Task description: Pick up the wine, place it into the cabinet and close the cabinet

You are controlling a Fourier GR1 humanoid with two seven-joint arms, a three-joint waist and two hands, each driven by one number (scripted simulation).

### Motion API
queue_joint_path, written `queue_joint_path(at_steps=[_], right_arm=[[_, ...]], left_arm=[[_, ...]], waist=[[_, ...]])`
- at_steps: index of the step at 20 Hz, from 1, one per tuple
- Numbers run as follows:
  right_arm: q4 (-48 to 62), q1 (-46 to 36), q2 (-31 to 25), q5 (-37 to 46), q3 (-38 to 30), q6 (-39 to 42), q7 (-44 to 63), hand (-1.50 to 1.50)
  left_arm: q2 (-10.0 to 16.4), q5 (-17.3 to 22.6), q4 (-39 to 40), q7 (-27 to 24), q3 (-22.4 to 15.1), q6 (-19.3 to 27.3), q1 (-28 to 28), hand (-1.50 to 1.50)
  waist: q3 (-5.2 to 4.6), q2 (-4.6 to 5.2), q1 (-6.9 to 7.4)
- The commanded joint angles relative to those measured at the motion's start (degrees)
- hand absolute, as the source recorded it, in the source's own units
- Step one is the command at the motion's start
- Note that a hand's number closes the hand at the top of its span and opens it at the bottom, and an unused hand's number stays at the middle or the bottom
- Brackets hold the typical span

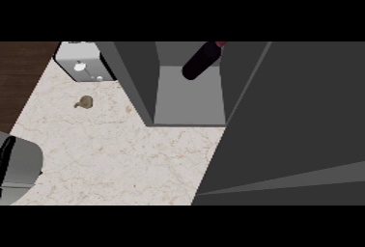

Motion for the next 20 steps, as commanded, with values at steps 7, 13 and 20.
queue_joint_path(at_steps=[7,13,20], right_arm=[[7.4,-17.0,3.7,8.2,13.4,-14.3,-1.1,1.50],[11.0,-25.0,3.4,11.1,13.4,-21.6,0.9,1.50],[14.3,-36.8,3.3,3.2,7.7,-27.3,4.7,1.50]], left_arm=[[1.8,4.1,-2.0,4.9,4.4,-2.5,-0.2,-1.50],[0.4,5.0,-0.9,7.2,4.4,-3.3,-3.7,-1.50],[-0.8,3.5,1.5,7.4,3.5,-3.7,-5.3,-1.50]], waist=[[0.00,0.19,0.86],[0.02,0.34,0.50],[-0.10,0.58,1.69]])
